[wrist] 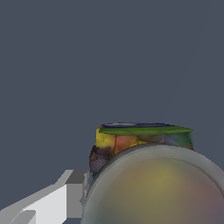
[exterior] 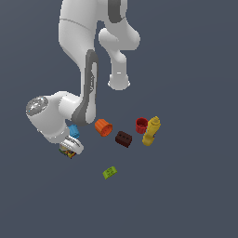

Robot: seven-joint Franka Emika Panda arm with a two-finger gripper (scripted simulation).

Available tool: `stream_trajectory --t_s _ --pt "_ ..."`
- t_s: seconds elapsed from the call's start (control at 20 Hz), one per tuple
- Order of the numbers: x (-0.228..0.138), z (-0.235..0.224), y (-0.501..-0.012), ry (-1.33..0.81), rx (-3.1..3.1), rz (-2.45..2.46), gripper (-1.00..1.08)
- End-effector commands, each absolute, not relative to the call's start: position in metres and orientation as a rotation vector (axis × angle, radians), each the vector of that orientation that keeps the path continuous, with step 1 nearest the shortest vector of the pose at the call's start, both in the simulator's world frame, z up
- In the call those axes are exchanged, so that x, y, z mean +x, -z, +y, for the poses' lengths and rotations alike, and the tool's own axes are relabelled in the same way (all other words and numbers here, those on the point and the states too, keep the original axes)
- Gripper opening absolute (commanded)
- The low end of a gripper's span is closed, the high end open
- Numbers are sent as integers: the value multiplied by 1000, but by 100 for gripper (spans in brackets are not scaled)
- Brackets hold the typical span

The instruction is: Pick up a designated object from a clutter of objects.

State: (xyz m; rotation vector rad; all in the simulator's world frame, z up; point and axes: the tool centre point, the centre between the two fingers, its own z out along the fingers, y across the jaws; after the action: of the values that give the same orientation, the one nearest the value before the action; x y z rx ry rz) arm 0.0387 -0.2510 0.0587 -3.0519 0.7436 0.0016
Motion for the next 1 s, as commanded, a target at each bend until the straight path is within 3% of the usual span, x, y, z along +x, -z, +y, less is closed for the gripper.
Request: stream_trajectory --t_s 0.0,0.5,0.95 --pt "39 -251 -58 0 -3052 744 -100" --pt "39 -249 -66 -1 -3052 743 -100" --pt "39 -236 -117 -1 -3051 744 -100"
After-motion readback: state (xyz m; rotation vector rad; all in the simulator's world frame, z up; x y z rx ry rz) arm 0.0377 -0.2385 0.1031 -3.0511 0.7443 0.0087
